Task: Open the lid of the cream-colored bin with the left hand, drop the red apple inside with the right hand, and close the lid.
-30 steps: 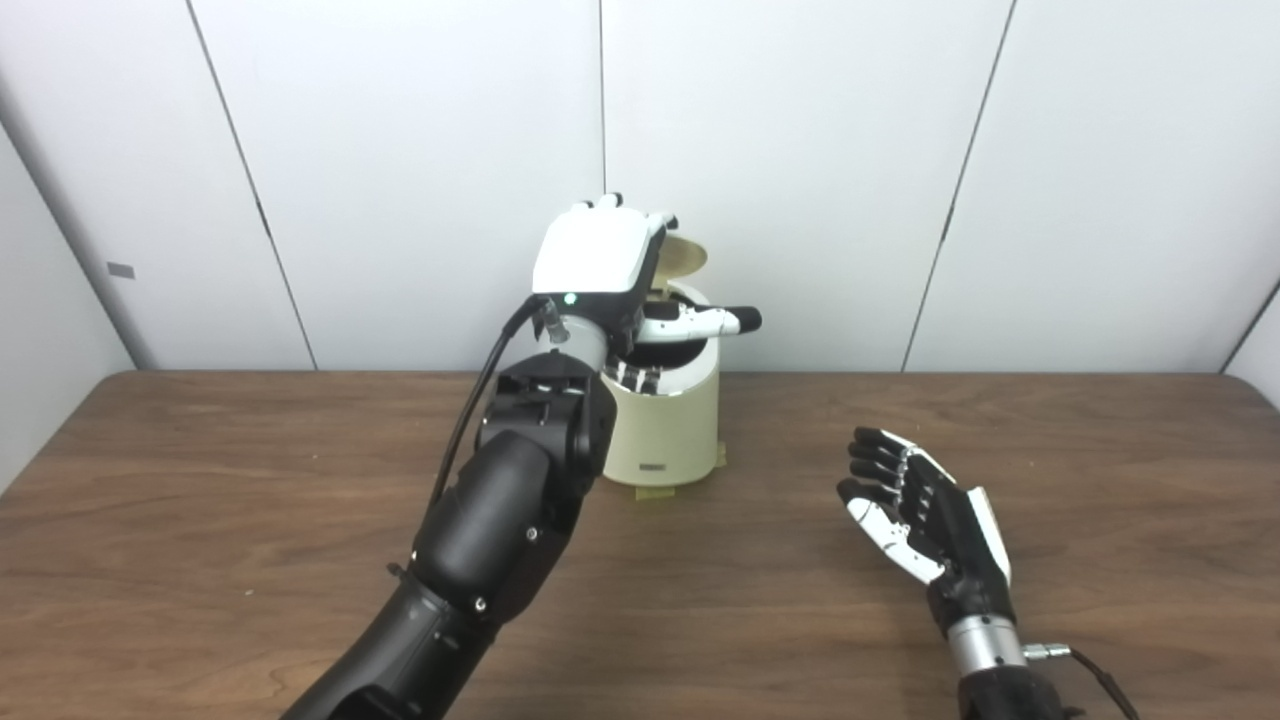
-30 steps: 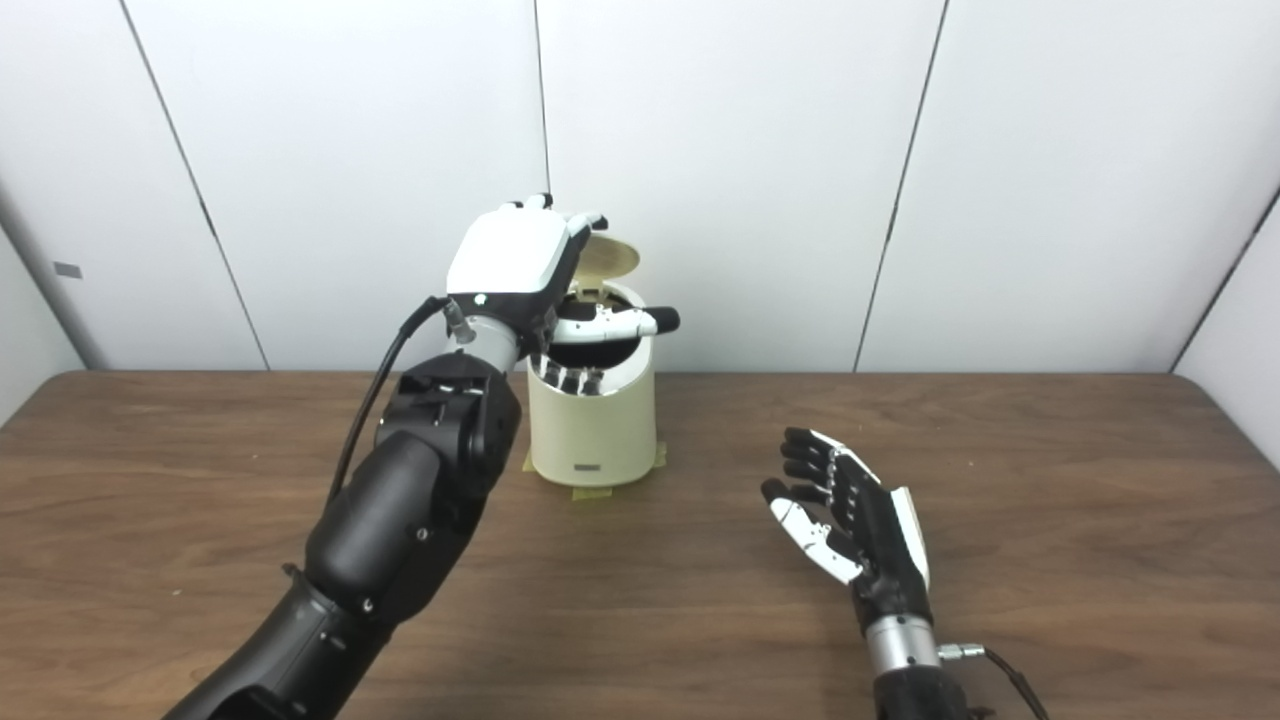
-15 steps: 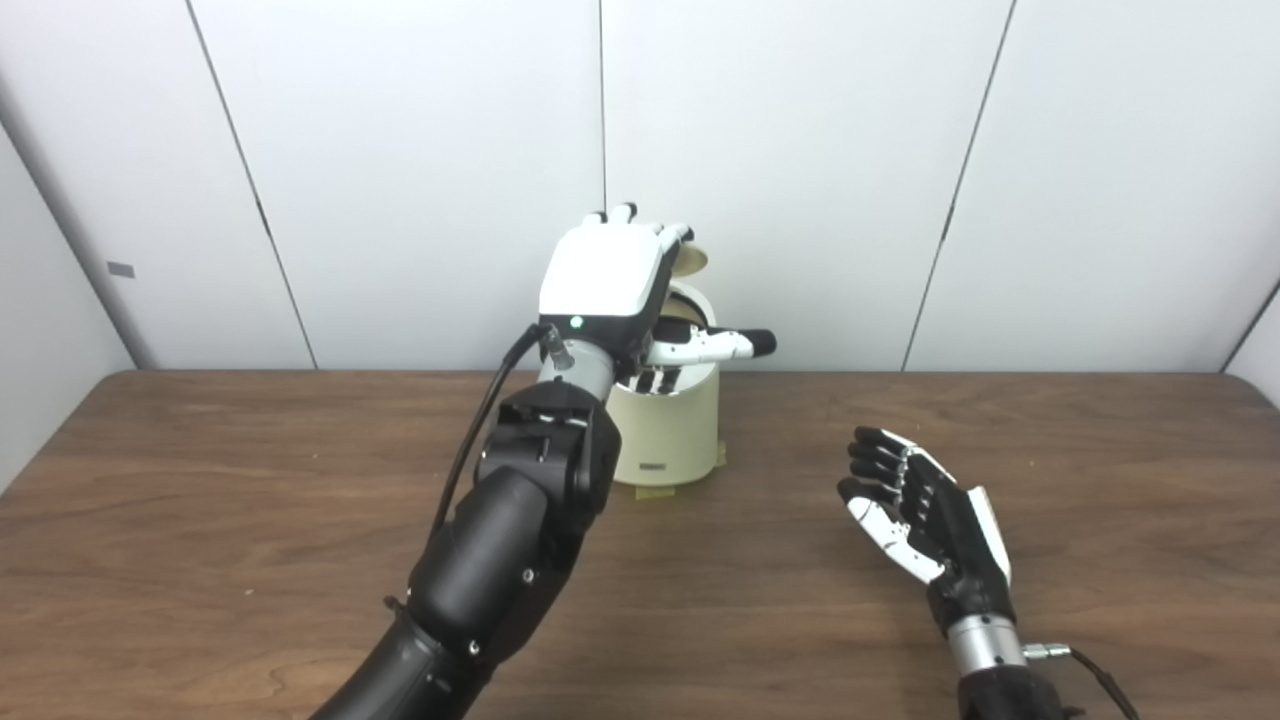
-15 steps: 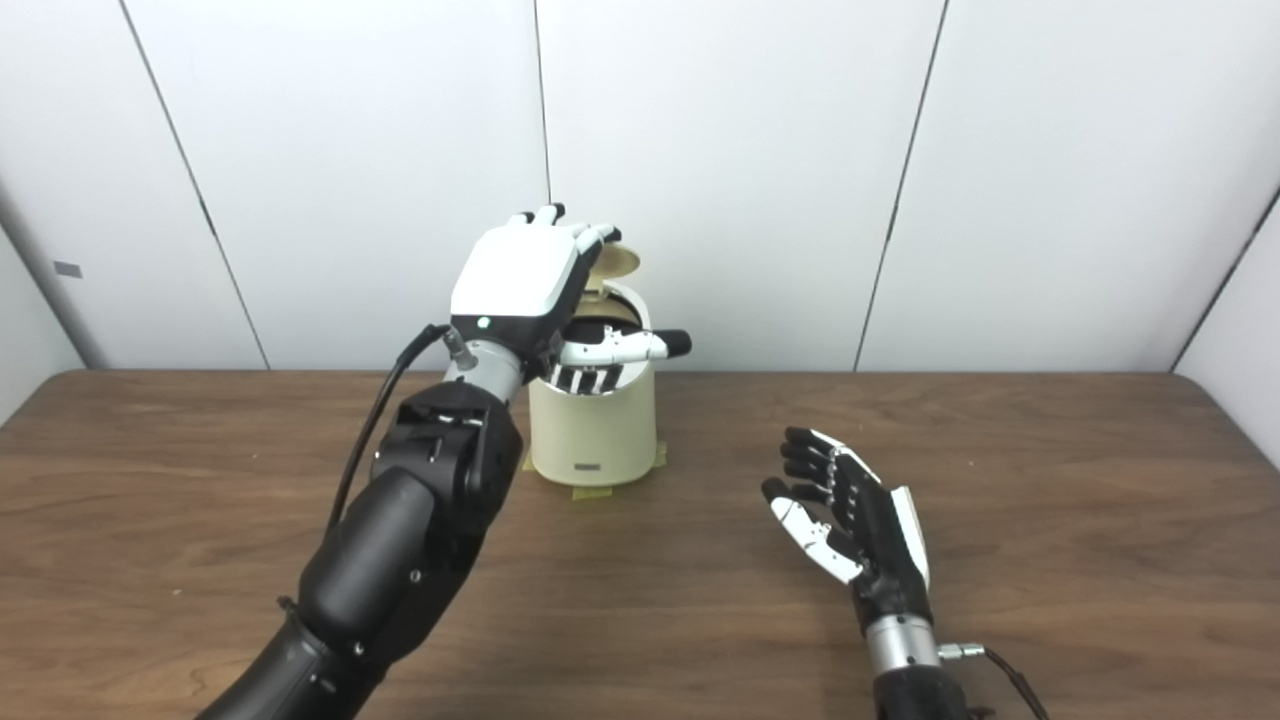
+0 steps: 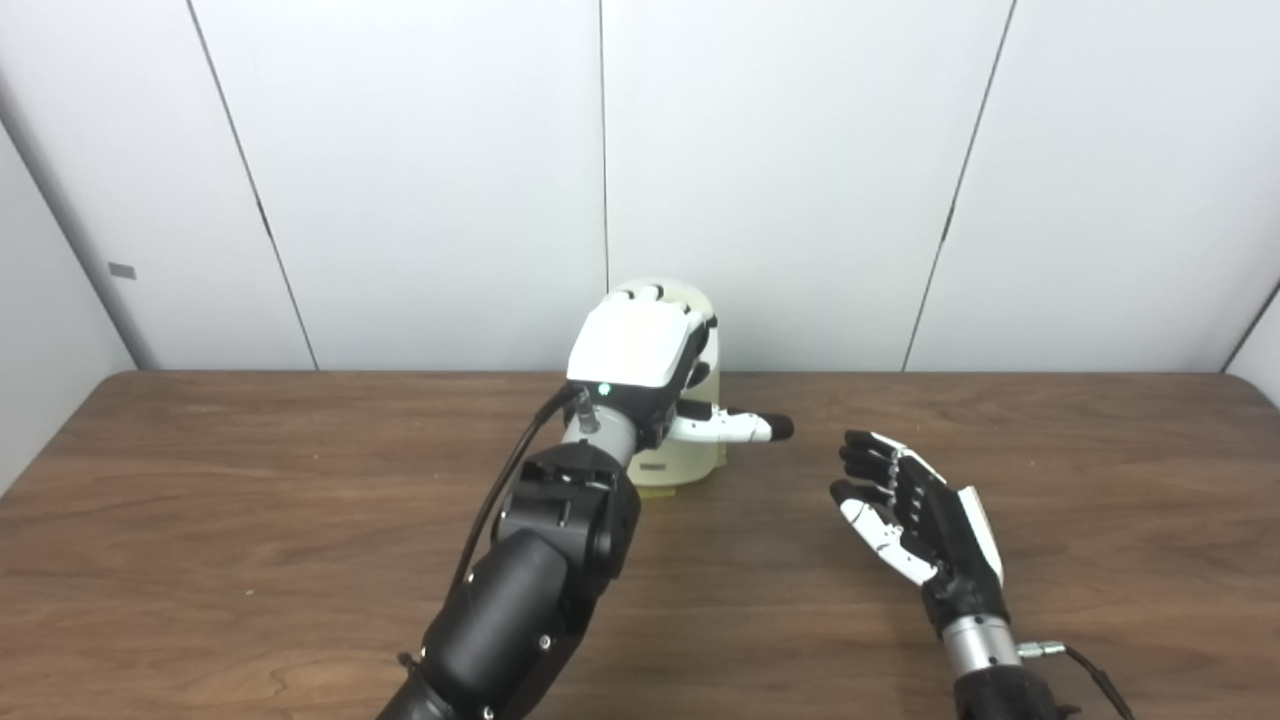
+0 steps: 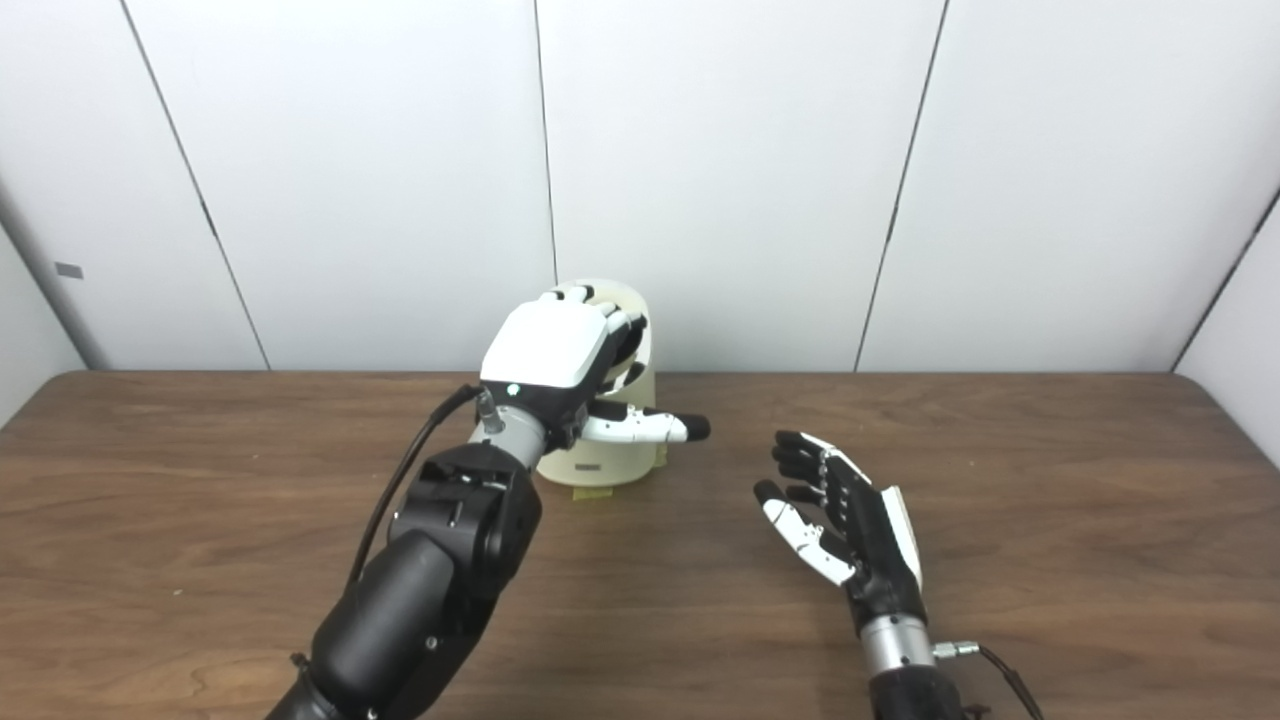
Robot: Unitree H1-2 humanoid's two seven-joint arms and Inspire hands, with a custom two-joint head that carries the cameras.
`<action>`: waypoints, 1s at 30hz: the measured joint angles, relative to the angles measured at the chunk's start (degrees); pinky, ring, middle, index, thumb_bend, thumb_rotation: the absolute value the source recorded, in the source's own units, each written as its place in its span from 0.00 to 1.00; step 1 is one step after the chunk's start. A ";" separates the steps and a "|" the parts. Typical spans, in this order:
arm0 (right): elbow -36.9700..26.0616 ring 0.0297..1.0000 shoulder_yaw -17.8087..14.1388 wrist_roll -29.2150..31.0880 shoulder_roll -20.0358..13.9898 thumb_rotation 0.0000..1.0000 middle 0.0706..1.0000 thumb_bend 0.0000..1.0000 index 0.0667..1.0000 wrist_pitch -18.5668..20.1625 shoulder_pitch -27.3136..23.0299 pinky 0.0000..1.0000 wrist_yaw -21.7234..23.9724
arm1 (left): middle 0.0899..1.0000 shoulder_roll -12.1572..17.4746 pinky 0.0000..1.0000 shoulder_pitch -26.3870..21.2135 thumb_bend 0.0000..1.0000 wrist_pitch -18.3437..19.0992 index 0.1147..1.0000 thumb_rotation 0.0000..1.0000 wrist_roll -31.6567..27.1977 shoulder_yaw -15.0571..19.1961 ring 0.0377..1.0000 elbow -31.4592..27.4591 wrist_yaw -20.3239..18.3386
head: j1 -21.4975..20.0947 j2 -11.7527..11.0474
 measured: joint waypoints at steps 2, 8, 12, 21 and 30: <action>0.04 0.75 0.00 0.10 -0.02 0.41 0.73 0.22 0.74 -0.03 0.00 0.70 0.01 | 0.91 -0.11 1.00 0.56 0.98 0.00 0.88 0.98 0.00 0.01 1.00 0.21 -0.02 | 0.00 0.00; 0.36 0.74 -0.31 0.36 -0.04 0.38 0.73 0.23 0.73 -0.23 -0.16 0.67 -0.01 | 0.90 -0.01 1.00 1.25 0.97 -1.39 0.88 0.97 -0.68 0.07 1.00 1.26 2.50 | -0.09 -0.18; 0.33 0.74 -0.62 0.75 -0.04 0.38 0.73 0.23 0.73 -0.08 -0.15 0.68 0.01 | 0.90 -0.07 1.00 2.56 0.98 -2.09 0.88 0.96 -1.40 0.56 1.00 2.06 4.98 | 0.00 0.00; 0.18 0.74 -0.70 0.90 -0.09 0.37 0.73 0.24 0.73 0.51 -0.05 0.67 0.05 | 0.91 0.01 1.00 3.02 0.98 -2.44 0.89 0.97 -3.44 0.92 1.00 2.72 7.46 | -0.18 0.17; 0.15 0.75 -0.69 1.09 -0.09 0.36 0.74 0.23 0.74 0.62 -0.04 0.69 0.16 | 0.91 0.32 1.00 3.21 1.00 -2.82 0.89 0.98 -5.22 0.82 1.00 2.74 7.56 | -0.26 0.26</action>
